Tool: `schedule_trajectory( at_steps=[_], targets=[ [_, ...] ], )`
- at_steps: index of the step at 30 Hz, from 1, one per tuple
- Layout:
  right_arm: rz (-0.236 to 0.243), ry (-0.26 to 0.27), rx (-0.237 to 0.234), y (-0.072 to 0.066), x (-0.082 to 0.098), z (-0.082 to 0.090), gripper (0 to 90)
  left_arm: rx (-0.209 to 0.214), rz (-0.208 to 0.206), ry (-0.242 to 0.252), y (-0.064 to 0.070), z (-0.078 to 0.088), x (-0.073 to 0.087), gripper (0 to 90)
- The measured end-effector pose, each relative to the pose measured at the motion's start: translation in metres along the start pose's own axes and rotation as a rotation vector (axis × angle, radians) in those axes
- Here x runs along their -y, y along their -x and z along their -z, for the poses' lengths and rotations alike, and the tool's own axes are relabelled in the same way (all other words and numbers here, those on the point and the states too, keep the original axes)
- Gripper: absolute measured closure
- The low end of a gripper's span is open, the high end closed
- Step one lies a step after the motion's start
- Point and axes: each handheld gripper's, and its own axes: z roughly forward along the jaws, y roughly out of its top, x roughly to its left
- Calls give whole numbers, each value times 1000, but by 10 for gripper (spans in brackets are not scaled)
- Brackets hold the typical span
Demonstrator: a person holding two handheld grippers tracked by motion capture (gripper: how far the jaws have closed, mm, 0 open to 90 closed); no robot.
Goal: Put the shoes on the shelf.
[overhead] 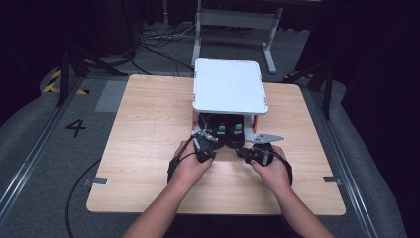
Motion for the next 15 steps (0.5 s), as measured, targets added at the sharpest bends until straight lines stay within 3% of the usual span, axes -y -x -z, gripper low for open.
schedule_trajectory(
  at_steps=[3, 6, 10, 12, 15],
  targets=[
    [-6, 8, -5, 2, -1, -5, 826, -2, 17, 28, -1, -4, -3, 877],
    [-3, 10, -2, 3, -3, -10, 840, -34, 12, 63, -4, -6, -7, 880],
    [-7, 15, 4, 5, -3, -15, 845, -20, 14, 68, -8, -8, -9, 880],
    [-20, 16, 0, 7, -4, -17, 863, -45, -14, 76, -10, -9, -9, 890],
    [-24, 29, 9, 6, -7, -23, 887, -72, -7, 100, -15, -12, -11, 892]
  ],
)
